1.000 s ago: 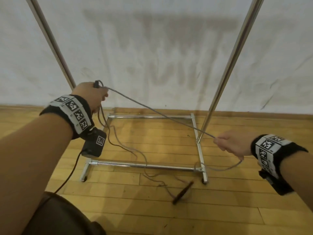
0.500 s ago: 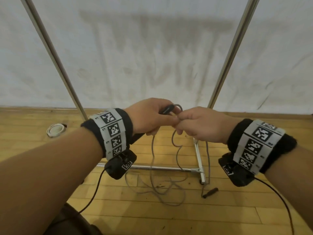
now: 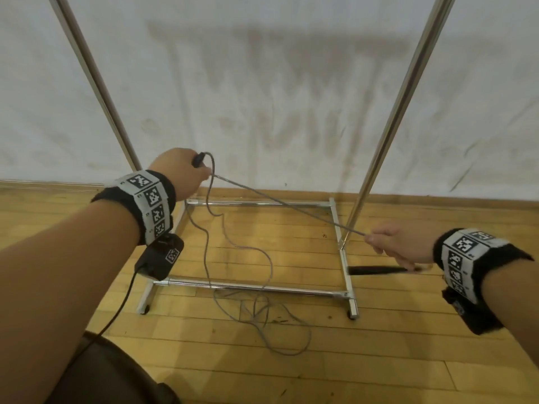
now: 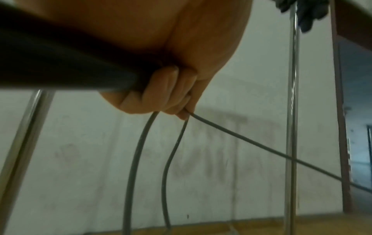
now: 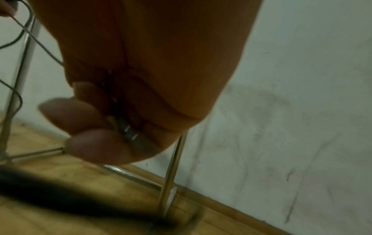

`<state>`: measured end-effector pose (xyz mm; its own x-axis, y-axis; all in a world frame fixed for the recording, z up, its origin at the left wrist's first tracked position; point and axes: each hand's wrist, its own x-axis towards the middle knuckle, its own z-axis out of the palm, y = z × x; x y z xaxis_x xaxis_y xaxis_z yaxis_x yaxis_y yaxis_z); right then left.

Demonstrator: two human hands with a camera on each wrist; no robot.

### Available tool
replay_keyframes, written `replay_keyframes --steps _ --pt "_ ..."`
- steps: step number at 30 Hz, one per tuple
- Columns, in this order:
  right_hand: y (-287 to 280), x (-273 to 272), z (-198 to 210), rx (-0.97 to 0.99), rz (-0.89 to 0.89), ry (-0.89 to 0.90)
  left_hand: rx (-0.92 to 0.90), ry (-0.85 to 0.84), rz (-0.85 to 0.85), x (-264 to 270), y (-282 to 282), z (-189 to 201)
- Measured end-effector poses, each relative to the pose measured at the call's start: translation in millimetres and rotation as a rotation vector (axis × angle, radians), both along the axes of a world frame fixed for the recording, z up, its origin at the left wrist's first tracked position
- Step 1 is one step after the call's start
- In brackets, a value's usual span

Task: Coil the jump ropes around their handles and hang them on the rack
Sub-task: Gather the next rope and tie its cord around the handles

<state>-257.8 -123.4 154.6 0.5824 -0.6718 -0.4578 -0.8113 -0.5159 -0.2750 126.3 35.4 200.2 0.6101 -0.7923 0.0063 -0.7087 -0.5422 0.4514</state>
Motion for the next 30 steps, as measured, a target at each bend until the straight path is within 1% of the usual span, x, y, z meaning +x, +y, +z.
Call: replay_keyframes --steps 2,4,6,9,10,12,14,17,21,23,25,26,28,30 --pt "2.7 8.2 1.2 -0.053 0.018 0.001 0.052 0.004 -0.079 -9.9 -0.1 -5.2" --pt "9.4 23.8 10.8 -0.049 0.032 -0.076 0.052 0.082 -0.198 -32.3 -1.8 -6.8" --pt "19.3 42.4 23.6 0.046 0.043 -0.219 0.033 0.178 -0.35 -59.9 -4.9 -6.3" --pt "38.0 64.8 42.6 0.199 0.0 -0.436 0.035 0.303 -0.563 -100.0 -10.0 -9.0" --pt "43.2 68.9 47.5 0.264 -0.03 -0.49 0.032 0.319 -0.609 -110.3 -12.1 -10.1" --pt "49.5 73.0 54.6 0.376 -0.08 -0.565 0.001 0.339 -0.649 -121.8 -15.7 -11.3" --pt "51.2 72.4 57.7 0.419 -0.097 -0.602 -0.034 0.374 -0.644 -122.8 -17.9 -12.0" --pt "49.7 67.1 55.0 0.401 -0.057 -0.631 -0.083 0.443 -0.603 -115.5 -20.1 -9.2" --pt "44.4 53.1 41.5 0.282 0.026 -0.577 -0.261 0.416 -0.376 -91.3 -27.8 -0.6" --pt "38.2 49.4 33.1 0.26 -0.003 -0.581 -0.267 0.353 -0.32 -84.6 -28.6 -0.9" --pt "33.4 51.5 27.8 0.221 -0.032 -0.582 -0.266 0.327 -0.294 -84.3 -28.8 -3.4" --pt "32.0 53.3 25.4 0.184 -0.028 -0.563 -0.271 0.33 -0.283 -84.3 -29.6 -4.1" --pt "30.4 54.1 21.5 0.087 0.032 -0.468 -0.277 0.338 -0.26 -82.1 -30.5 -4.1" --pt "29.0 51.6 18.7 0.05 0.079 -0.38 -0.295 0.36 -0.224 -75.2 -30.2 -2.9"
